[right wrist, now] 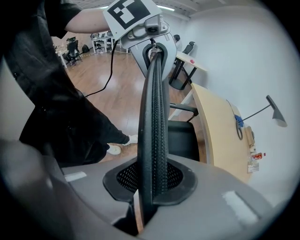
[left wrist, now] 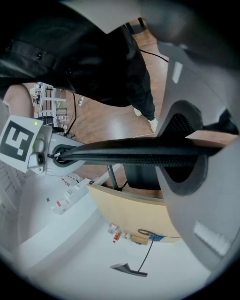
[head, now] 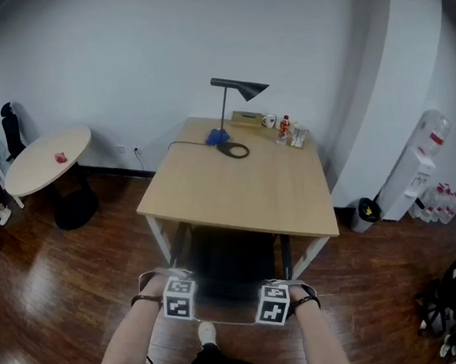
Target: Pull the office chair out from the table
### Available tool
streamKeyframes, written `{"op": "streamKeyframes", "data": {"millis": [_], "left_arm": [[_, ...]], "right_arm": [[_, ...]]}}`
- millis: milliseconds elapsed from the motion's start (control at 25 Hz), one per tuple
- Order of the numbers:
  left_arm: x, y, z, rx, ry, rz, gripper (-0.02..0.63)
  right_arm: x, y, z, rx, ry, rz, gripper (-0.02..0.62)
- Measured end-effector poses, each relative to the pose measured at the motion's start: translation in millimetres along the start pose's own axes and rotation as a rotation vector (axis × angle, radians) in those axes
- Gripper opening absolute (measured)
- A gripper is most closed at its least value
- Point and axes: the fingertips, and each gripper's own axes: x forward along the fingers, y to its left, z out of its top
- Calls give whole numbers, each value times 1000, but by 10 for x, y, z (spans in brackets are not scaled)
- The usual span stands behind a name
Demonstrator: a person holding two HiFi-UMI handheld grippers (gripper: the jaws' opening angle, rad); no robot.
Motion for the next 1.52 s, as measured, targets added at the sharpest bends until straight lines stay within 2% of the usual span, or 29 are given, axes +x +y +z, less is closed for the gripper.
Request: {"op": "streamKeyframes", "data": {"millis": [640, 1120, 1520], "left_arm": [[-108, -420, 96, -9, 3, 14, 72], [-215, -726, 117, 24, -9, -2, 72], [-286, -962, 148, 17, -7, -28, 72]], "right_arm": [[-79, 428, -1, -1, -4, -8, 67], [-159, 794, 60, 44, 4, 9, 74], [-209, 1024, 83, 61, 6, 24, 78]]}}
